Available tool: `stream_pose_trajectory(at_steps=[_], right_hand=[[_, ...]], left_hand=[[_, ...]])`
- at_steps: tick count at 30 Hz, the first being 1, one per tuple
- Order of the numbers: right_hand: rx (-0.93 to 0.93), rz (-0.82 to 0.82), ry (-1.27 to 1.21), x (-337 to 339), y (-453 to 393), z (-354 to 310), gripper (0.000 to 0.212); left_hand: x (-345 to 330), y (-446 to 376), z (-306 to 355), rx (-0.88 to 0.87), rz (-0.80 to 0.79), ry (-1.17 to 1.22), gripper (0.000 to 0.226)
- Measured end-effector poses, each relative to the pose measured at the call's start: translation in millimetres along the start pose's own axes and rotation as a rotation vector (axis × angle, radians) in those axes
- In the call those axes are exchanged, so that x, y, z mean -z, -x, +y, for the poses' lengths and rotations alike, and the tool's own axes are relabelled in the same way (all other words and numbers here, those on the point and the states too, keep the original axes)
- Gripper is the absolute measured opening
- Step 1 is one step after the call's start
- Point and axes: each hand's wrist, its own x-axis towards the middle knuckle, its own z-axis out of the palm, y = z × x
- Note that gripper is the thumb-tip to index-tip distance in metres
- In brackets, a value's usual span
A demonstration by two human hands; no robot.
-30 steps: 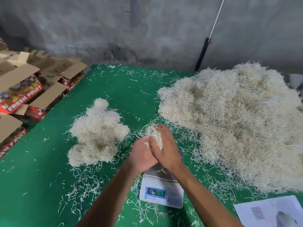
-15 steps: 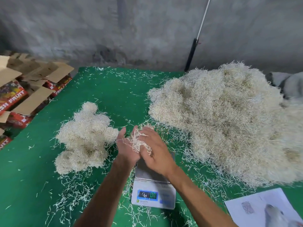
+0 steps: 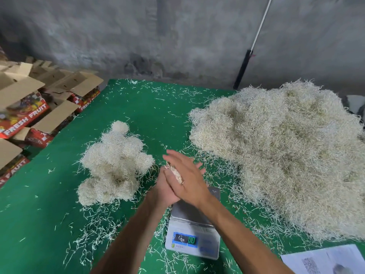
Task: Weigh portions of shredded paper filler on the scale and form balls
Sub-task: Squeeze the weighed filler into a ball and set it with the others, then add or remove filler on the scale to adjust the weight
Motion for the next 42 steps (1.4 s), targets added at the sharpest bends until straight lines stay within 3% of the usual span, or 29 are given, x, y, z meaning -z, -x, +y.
stream_pose_trajectory(at_steps=[1, 3, 6, 8, 12, 15, 17, 19, 21, 26, 30, 35, 38, 42], right_hand=[[-0.056, -0.003, -0.002, 1.4, -4.9, 2.5, 0.036], [-0.102, -0.044, 0.039, -0.2, -6.5, 6.8, 0.039], [-0.106, -0.093, 0.023, -24.0, -5.9, 5.7, 0.047], [-0.223, -0.119, -0.045, -42.2, -19.4, 8.2, 0.04], [-0.438, -0.057, -0.114, -67.5, -64.9, 23.1, 0.017], [-0.624, 0.026, -0.203, -88.9, -90.6, 36.2, 0.025], [-0.694, 0.001, -0.258, -100.3, -105.4, 35.8, 0.041], [-0.676, -0.115, -0.332, -110.5, -121.0, 25.2, 0.07], [-0.607, -0.191, -0.377, -118.7, -138.7, 16.2, 0.081], [-0.625, -0.235, -0.292, -110.2, -144.0, 29.2, 0.058], [-0.634, -0.228, -0.31, -86.1, -118.4, 49.9, 0.041], [-0.672, -0.052, -0.25, -6.5, -94.5, 91.1, 0.027], [-0.624, 0.099, -0.054, 79.1, -93.1, 145.8, 0.028], [-0.577, 0.192, 0.293, 193.6, -102.6, 210.4, 0.04]], left_hand=[[2.6, -0.9, 1.5, 0.038, -0.074, 0.019, 0.06], [18.1, -8.8, 13.4, 0.096, -0.006, 0.208, 0.046], [45.4, -16.7, 25.9, 0.333, 0.091, 0.62, 0.077], [57.5, -15.8, 23.4, 0.369, 0.13, 0.694, 0.065], [82.9, -8.8, 9.1, 0.315, 0.095, 0.591, 0.049], [116.3, 2.4, 0.2, 0.233, 0.204, 0.641, 0.05], [136.6, 13.2, 1.9, 0.19, 0.247, 0.717, 0.041], [156.9, 20.2, -2.1, 0.168, 0.342, 0.735, 0.04], [169.0, 21.9, -3.6, 0.159, 0.399, 0.781, 0.041], [166.0, 17.1, 5.2, 0.063, 0.402, 0.941, 0.062], [137.8, -5.0, 11.3, 0.082, 0.328, 0.811, 0.056], [74.9, -55.2, 25.9, 0.041, 0.209, 0.202, 0.044], [19.7, -112.1, 50.2, -0.002, 0.058, 0.03, 0.037], [-67.5, -191.1, 91.0, -0.025, 0.001, -0.034, 0.023]])
